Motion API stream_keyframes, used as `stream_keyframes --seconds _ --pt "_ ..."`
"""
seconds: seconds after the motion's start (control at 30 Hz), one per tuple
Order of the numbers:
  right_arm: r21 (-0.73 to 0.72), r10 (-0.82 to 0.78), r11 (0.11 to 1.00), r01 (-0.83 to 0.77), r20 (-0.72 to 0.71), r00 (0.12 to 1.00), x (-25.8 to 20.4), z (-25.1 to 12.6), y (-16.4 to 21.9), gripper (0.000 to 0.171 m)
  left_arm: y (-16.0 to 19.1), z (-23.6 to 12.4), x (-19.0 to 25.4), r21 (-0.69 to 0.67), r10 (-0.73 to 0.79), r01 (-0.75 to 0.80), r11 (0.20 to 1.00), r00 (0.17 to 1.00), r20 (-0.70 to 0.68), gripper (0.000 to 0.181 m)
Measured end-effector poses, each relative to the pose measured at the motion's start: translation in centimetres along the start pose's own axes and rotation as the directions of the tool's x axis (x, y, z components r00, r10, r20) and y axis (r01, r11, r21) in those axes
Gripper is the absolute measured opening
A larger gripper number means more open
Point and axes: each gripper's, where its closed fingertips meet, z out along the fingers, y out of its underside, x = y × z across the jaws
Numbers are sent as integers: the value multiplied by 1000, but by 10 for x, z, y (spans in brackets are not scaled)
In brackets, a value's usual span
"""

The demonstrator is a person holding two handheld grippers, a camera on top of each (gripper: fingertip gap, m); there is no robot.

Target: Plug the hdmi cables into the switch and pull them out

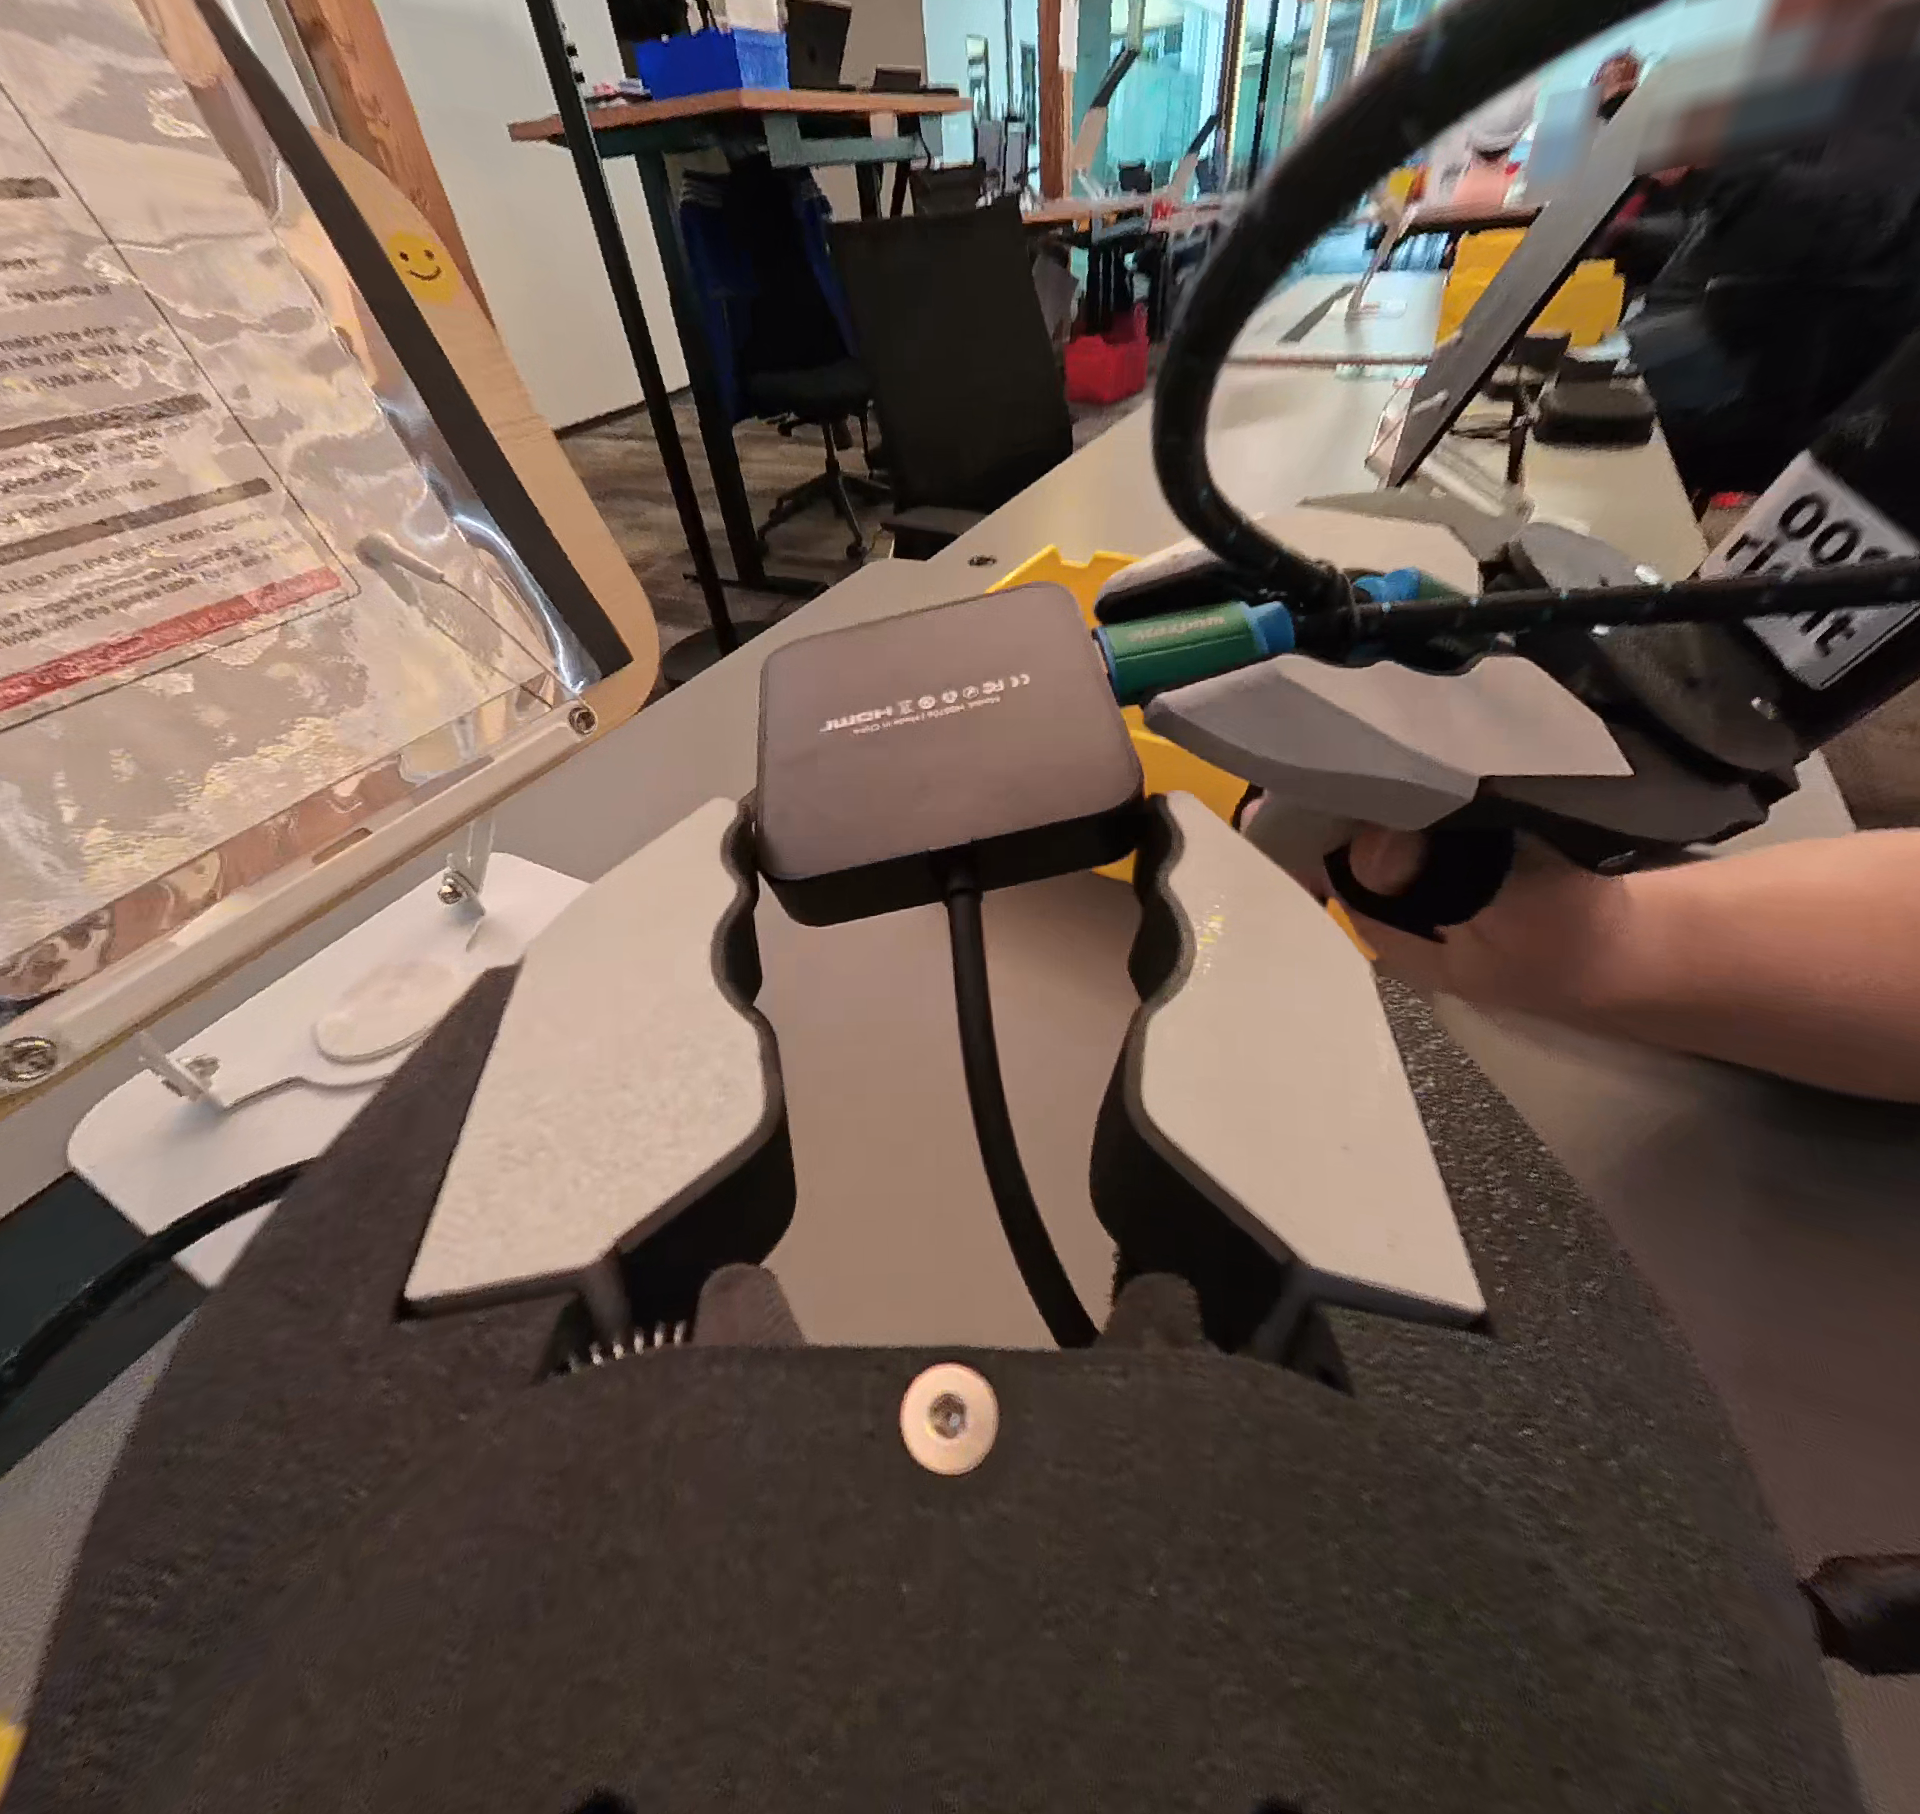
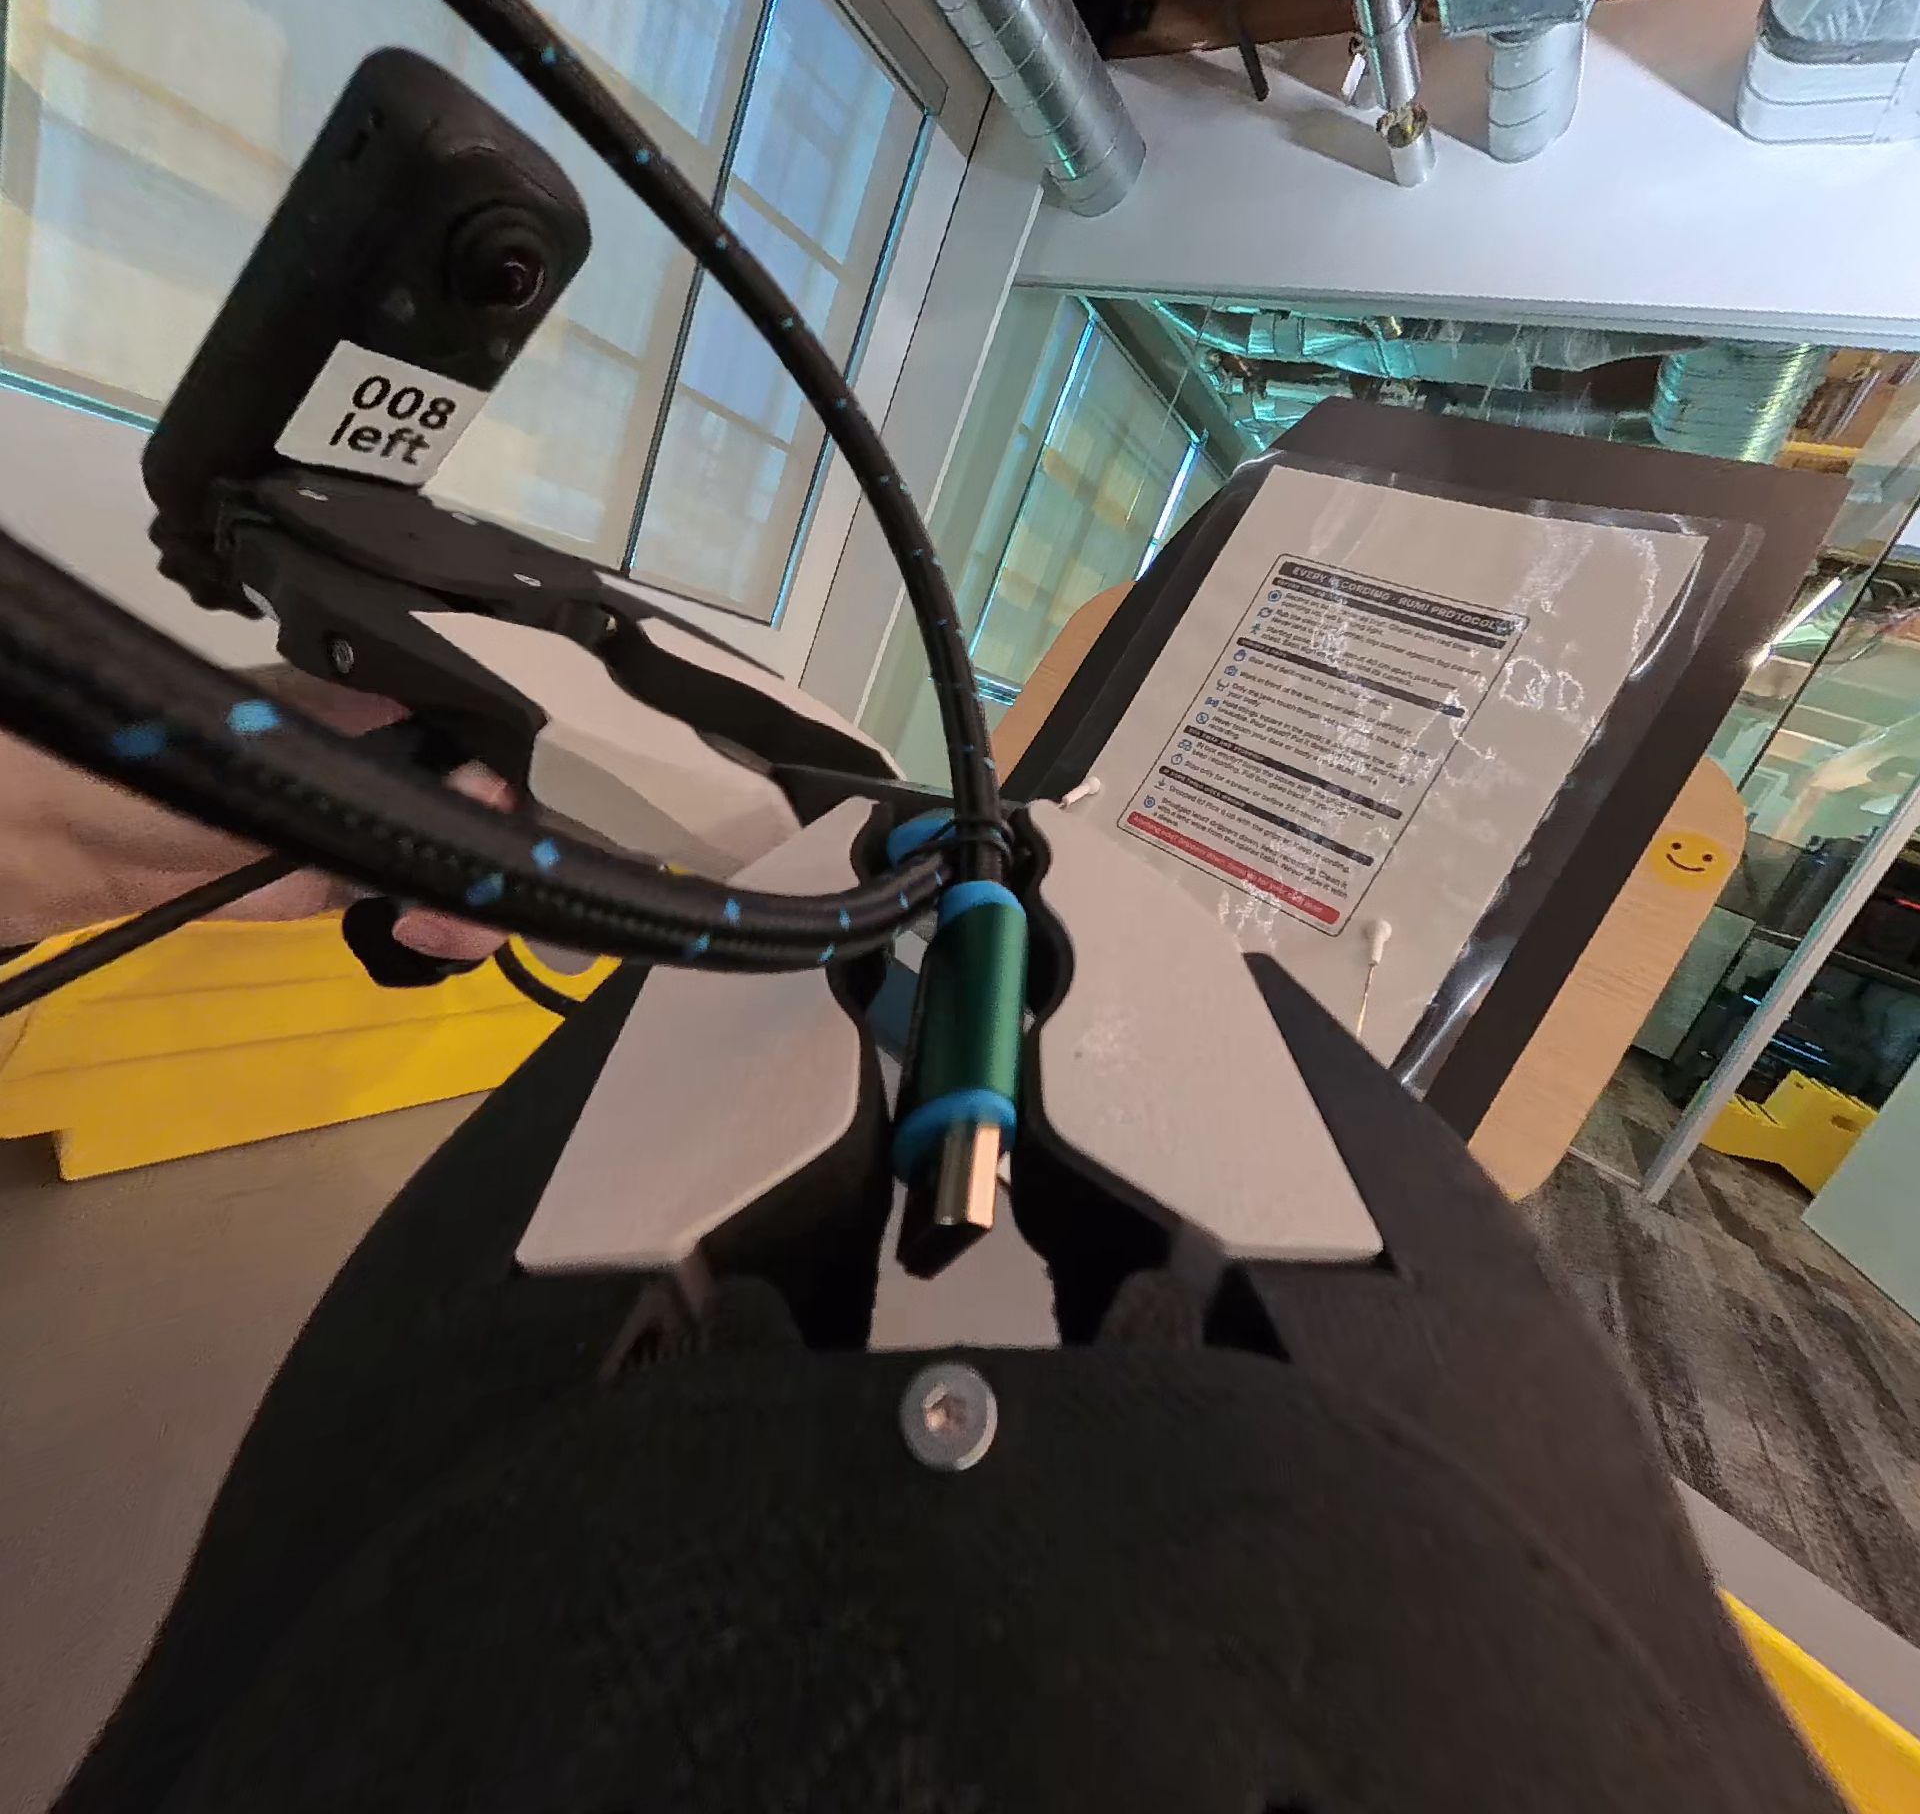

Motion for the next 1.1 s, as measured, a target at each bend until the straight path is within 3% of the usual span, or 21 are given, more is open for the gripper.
stream_keyframes --seconds 0.33,0.67,0.93,1.1 --pt "0 -37 999 37 -29 999 1 0 17 22 17 11 -1 27 -319 325 945 939 -125 70" --pt "-10 118 993 -118 68 991 1 0 68 23 54 23 -22 33 -160 158 987 986 54 70" --pt "-122 286 954 -275 90 954 -2 5 113 22 90 29 -39 -41 -237 244 969 963 127 69" --pt "-204 236 952 -230 9 972 -5 10 138 22 111 30 -51 -80 -244 262 962 952 186 69"
